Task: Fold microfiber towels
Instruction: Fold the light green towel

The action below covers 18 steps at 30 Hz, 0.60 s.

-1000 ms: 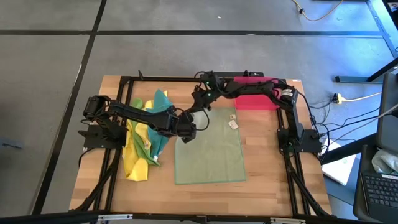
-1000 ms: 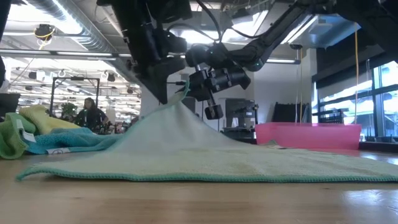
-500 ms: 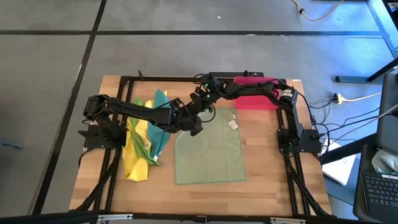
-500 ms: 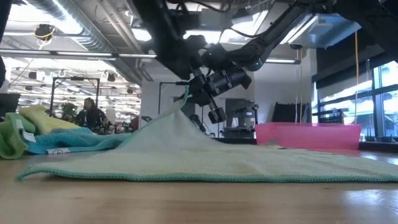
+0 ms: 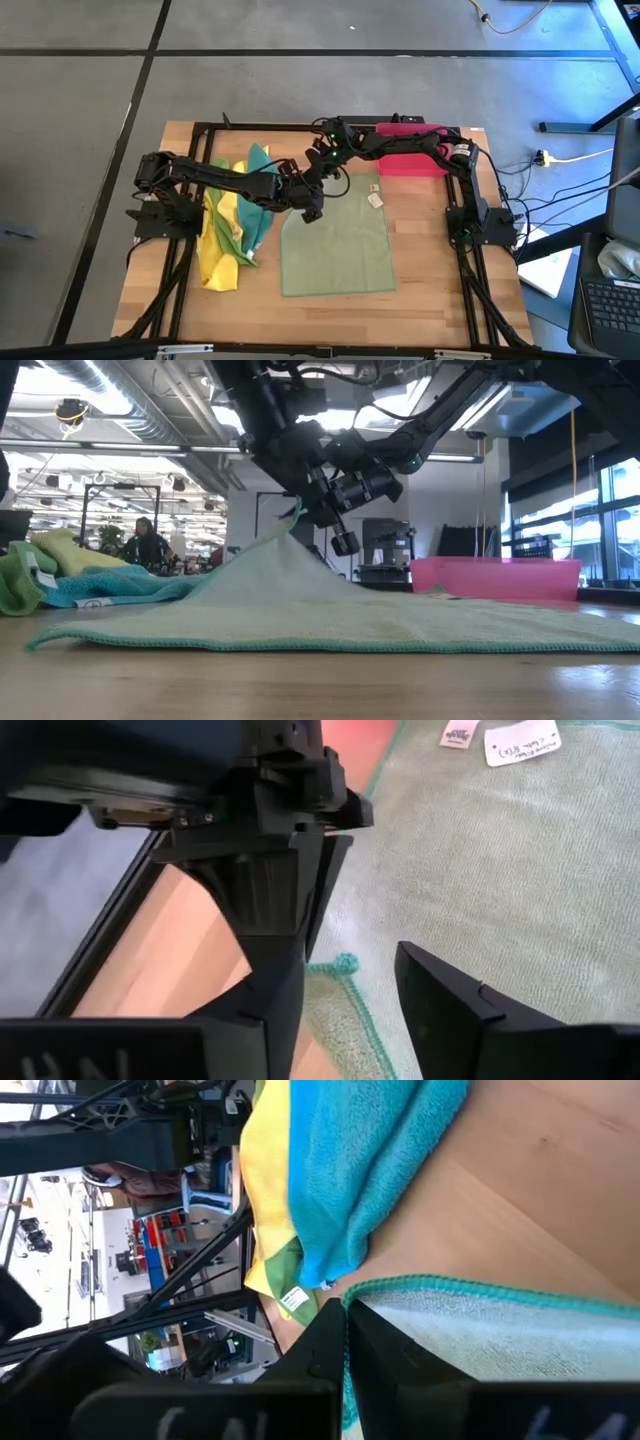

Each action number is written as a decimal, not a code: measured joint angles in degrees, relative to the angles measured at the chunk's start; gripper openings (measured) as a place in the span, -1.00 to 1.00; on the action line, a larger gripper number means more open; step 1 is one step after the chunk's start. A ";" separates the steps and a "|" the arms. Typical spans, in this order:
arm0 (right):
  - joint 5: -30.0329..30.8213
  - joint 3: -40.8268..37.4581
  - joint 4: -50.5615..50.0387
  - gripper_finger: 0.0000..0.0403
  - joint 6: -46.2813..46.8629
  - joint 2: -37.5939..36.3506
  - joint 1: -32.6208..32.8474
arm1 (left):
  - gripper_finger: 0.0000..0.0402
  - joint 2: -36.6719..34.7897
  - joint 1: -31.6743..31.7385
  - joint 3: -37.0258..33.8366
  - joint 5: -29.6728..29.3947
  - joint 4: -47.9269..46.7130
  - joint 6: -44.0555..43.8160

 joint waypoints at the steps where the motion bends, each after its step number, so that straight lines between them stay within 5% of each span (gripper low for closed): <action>1: 0.00 0.00 0.35 -0.93 0.00 0.00 0.00 | -0.23 0.00 0.10 0.00 0.23 -0.01 -0.04; 18: -0.06 0.02 2.38 -0.93 0.17 0.00 0.02 | -0.24 0.00 3.33 -0.02 2.61 -2.58 -0.13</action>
